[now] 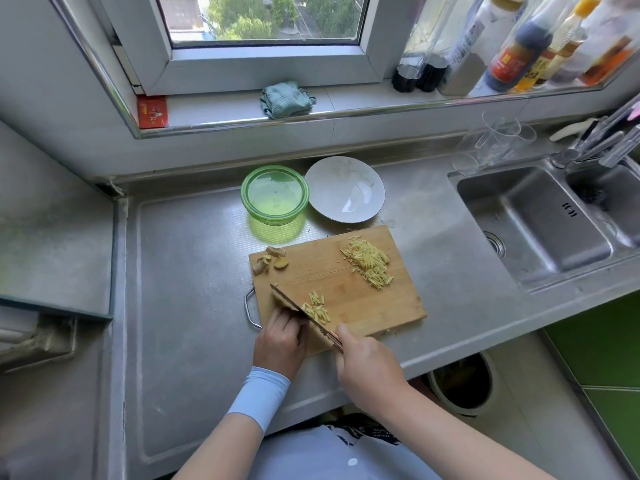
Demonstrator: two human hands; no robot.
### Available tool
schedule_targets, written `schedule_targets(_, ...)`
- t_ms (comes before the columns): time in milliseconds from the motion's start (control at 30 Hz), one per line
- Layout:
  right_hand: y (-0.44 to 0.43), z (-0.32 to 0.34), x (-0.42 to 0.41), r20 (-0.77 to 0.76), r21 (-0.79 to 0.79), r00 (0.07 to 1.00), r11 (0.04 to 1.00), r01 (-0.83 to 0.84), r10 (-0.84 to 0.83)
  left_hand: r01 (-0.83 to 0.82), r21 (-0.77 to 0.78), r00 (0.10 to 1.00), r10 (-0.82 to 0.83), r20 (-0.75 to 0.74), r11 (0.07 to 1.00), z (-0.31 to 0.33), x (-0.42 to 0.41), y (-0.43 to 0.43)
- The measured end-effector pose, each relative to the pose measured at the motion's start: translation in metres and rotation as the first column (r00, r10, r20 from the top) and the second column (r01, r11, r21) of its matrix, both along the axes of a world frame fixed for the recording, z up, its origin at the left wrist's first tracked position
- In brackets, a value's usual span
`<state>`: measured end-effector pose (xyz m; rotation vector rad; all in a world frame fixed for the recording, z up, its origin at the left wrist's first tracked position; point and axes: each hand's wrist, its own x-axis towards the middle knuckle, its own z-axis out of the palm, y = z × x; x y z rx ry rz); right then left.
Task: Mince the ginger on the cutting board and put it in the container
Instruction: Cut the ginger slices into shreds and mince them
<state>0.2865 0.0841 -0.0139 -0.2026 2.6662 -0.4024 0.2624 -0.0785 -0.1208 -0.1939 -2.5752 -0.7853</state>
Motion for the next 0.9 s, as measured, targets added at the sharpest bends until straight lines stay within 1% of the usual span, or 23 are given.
schedule_targets(267,-0.007,-0.008,-0.008,0.006,-0.002,1.000,1.000,0.006,-0.006,-0.005,-0.006,1.000,0.005,0.026,1.000,-0.002,0.000,0.000)
schedule_targets(367,-0.003,-0.006,-0.011,0.027,-0.037,0.999,0.999,0.019,-0.018,0.014,0.002,0.998,-0.014,0.065,1.000,0.004,0.002,0.000)
schedule_targets(433,0.002,-0.003,-0.018,0.049,-0.081,0.997,0.994,0.068,-0.064,0.056,0.020,0.993,-0.058,0.103,0.998,0.012,-0.001,0.001)
schedule_targets(500,0.010,-0.001,-0.027,0.066,-0.115,0.991,0.985,0.125,-0.118,0.062,0.047,0.977,-0.070,0.201,0.997,0.021,-0.010,0.004)
schedule_targets(600,0.024,0.006,-0.034,0.095,-0.156,0.977,0.967,0.202,-0.189,-0.006,0.101,0.912,-0.036,0.408,0.995,0.031,-0.026,0.008)
schedule_targets(667,0.029,0.013,-0.034,0.092,-0.179,0.969,0.954,0.241,-0.227,-0.087,0.197,0.869,-0.022,0.495,0.977,0.040,-0.030,0.004)
schedule_targets(733,0.030,0.018,-0.031,0.099,-0.205,0.963,0.942,0.266,-0.251,-0.221,0.287,0.833,0.027,0.553,0.932,0.052,-0.030,-0.007)
schedule_targets(767,0.029,0.018,-0.029,0.114,-0.218,0.962,0.939,0.267,-0.247,-0.263,0.294,0.818,0.051,0.573,0.919,0.055,-0.029,-0.014)
schedule_targets(833,0.023,0.019,-0.026,0.157,-0.207,0.967,0.950,0.233,-0.203,-0.287,0.268,0.790,0.069,0.609,0.920,0.058,-0.028,-0.028)
schedule_targets(900,0.016,0.017,-0.025,0.198,-0.161,0.968,0.969,0.185,-0.152,-0.286,0.235,0.770,0.077,0.633,0.929,0.059,-0.027,-0.040)
